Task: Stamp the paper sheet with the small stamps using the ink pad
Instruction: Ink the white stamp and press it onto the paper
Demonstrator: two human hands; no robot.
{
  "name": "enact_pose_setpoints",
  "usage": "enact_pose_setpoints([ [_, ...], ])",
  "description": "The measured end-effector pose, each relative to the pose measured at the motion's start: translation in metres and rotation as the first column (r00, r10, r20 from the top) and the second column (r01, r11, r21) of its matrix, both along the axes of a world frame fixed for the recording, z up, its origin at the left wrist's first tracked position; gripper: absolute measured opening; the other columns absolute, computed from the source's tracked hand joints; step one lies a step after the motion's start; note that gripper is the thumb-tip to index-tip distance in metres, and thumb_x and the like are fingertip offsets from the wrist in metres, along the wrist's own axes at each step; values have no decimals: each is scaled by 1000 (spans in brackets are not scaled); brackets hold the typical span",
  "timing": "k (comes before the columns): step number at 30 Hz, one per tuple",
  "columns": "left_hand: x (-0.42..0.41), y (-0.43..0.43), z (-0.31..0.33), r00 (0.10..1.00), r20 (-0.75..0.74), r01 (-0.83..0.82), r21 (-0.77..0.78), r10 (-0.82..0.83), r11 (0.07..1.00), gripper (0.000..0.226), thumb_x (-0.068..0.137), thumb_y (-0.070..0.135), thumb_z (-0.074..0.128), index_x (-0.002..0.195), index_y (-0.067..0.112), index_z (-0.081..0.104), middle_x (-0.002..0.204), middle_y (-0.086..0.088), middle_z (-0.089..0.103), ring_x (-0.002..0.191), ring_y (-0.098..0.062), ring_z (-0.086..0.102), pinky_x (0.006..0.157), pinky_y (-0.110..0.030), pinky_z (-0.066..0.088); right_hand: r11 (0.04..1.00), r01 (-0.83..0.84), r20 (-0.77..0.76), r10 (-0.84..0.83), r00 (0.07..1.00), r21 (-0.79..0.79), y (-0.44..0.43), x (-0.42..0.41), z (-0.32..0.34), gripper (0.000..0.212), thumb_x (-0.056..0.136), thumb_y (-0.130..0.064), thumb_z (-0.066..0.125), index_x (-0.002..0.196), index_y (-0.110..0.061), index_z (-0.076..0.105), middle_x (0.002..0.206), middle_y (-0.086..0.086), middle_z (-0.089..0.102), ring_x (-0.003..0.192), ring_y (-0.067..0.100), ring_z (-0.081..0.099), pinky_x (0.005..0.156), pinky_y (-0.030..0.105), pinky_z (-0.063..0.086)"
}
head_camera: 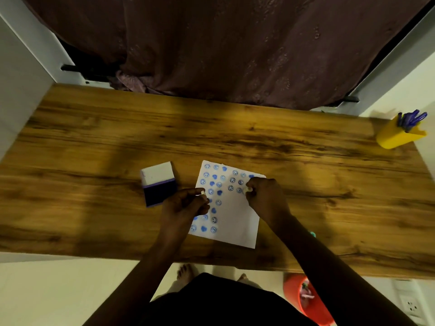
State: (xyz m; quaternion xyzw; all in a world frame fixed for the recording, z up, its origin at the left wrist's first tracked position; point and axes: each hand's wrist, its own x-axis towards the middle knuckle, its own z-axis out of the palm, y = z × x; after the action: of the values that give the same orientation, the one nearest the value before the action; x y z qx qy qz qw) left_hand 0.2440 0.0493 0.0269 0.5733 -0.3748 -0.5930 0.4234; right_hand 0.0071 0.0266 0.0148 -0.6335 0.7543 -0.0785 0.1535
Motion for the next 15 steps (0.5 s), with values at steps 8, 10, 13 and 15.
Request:
enact_pose_setpoints([
  [8,-10,5,13,998,-44,36,-12,-37,999,17,93,13,75,110,15,77,97,-1,84,87,-22,82,71,-25,64,999,28,148,-34,988,40,-8,-15,14,28,87,-23,79,113,-14,78,122,3,76,104,20,73,85,23,56],
  [10,-13,5,14,997,-39,66,-14,-66,998,21,93,14,75,114,13,76,99,-2,84,90,-23,82,77,-30,66,990,137,302,-127,945,-13,-5,-26,27,25,81,-23,86,103,-14,79,105,-2,78,89,11,74,68,8,51],
  [13,-22,8,16,992,-42,118,-10,-118,993,25,92,11,76,117,12,76,102,-3,84,93,-24,82,82,-35,66,955,296,616,-226,755,-13,12,-43,51,22,74,-23,92,92,-18,79,86,-8,80,78,7,76,66,14,57],
  [15,-31,10,18,987,-40,153,-11,-154,988,25,92,7,76,116,12,76,100,-2,84,92,-24,82,82,-33,66,951,307,765,-222,604,34,30,-48,64,23,74,-22,91,94,-22,80,85,-2,81,78,11,77,70,28,61],
])
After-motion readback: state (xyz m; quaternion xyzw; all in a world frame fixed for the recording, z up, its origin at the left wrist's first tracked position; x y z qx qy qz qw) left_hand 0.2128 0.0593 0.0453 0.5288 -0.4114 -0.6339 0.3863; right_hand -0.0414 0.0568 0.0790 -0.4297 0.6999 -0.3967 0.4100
